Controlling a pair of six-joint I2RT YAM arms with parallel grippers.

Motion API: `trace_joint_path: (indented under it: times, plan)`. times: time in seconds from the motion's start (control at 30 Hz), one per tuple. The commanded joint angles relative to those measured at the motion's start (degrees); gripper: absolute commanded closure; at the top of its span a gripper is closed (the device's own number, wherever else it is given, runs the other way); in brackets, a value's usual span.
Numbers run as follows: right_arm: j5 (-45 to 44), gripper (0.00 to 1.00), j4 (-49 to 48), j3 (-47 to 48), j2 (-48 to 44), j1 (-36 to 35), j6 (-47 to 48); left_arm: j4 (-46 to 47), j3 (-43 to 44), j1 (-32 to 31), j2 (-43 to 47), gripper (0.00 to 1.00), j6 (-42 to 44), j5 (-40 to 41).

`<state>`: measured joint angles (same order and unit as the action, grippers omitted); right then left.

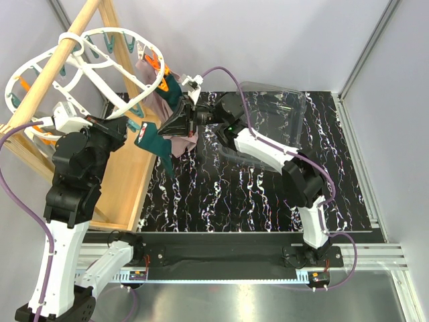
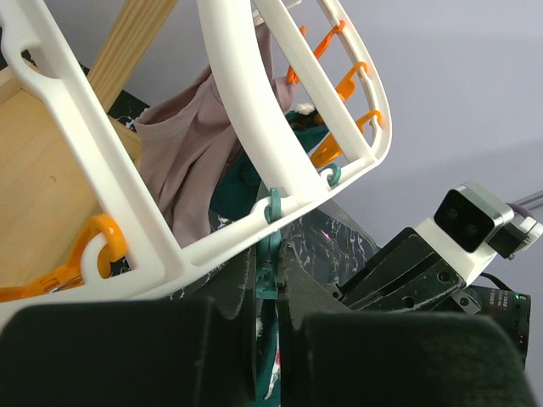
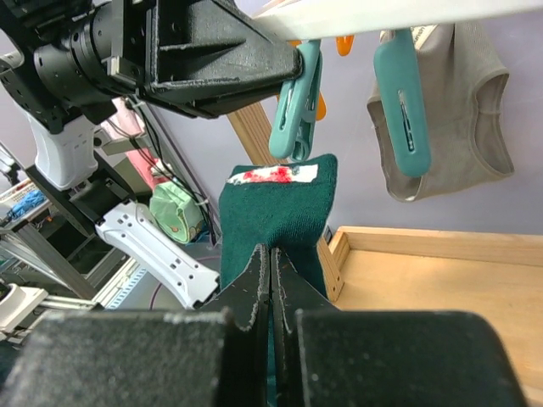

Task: Clip the socks to the hanger
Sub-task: Clamp the sock onto the hanger.

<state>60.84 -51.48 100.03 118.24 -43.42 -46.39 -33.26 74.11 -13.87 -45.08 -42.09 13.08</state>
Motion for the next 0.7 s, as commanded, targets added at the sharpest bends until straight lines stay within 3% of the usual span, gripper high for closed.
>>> trace_joint_path:
  times: [0.0, 0.67]
  plan:
    - [-0.90, 1.00, -3.27, 3.50, 1.20, -0.88, -1.86, -3.83, -1.33, -0.55, -0.53, 1.00, -2.03, -7.37]
    - [-2.13, 1.00, -1.96, 12.20, 5.95, -2.63, -3.71, -4.54, -0.72, -0.55, -0.89, 1.00, -2.83, -8.69]
